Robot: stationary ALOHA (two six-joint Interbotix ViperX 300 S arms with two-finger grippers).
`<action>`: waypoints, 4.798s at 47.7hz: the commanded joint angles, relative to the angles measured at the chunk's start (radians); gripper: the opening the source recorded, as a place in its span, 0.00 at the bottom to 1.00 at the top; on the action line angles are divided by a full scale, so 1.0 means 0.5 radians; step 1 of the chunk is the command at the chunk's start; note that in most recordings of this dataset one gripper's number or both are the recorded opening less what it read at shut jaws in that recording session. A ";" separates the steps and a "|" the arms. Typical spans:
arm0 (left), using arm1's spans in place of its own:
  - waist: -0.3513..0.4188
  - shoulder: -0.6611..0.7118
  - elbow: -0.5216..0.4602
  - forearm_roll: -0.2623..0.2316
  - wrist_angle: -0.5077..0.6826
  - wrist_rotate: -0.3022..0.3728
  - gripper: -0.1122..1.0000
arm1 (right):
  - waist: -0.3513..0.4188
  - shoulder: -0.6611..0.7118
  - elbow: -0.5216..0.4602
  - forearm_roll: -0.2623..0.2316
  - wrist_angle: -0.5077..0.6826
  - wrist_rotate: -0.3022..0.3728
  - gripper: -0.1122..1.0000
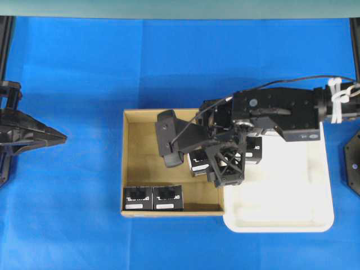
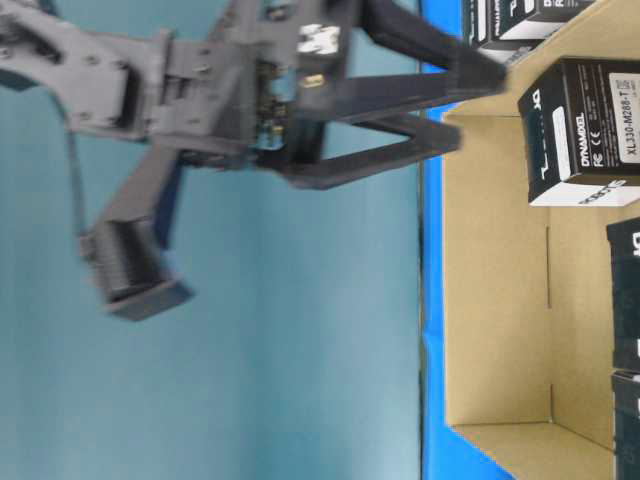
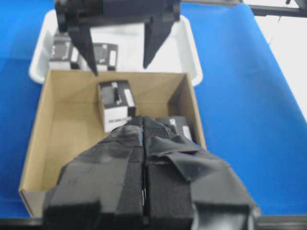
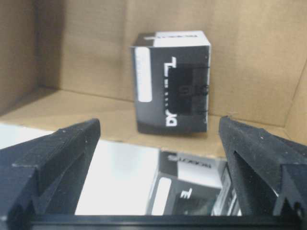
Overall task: Pick the box from inside the cardboard box.
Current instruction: 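Adjust the grip and raise the servo box out of the cardboard box, then carry the held servo box right over the white tray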
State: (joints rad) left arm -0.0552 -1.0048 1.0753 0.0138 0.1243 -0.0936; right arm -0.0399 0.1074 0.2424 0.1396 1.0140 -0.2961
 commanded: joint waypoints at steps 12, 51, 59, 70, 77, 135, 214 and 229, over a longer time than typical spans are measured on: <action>-0.006 0.006 -0.052 0.003 -0.006 -0.043 0.04 | -0.025 -0.166 -0.209 0.117 0.156 0.021 1.00; -0.006 0.009 -0.049 0.006 -0.006 -0.046 0.04 | -0.018 -0.104 0.166 0.055 -0.264 -0.046 1.00; -0.006 0.012 -0.046 0.006 -0.006 -0.046 0.04 | 0.031 0.037 0.199 0.046 -0.420 -0.049 1.00; -0.006 0.012 -0.046 0.006 -0.006 -0.046 0.04 | 0.018 0.110 0.206 -0.077 -0.537 -0.046 1.00; -0.009 0.012 -0.046 0.006 -0.006 -0.049 0.04 | 0.012 0.150 0.245 -0.080 -0.552 -0.049 1.00; 0.006 0.003 -0.046 0.006 -0.006 -0.046 0.04 | 0.052 0.236 0.242 -0.052 -0.549 -0.025 0.68; 0.009 -0.018 -0.055 0.006 -0.006 -0.052 0.04 | -0.215 -0.586 -0.396 -0.040 0.752 0.267 0.68; 0.006 -0.012 -0.052 0.006 -0.009 -0.077 0.04 | -0.322 -1.040 0.249 -0.061 0.641 0.350 0.68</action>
State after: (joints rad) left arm -0.0537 -1.0186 1.0753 0.0153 0.1258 -0.1273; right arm -0.1994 -0.3651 0.3083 0.1120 1.3606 -0.1227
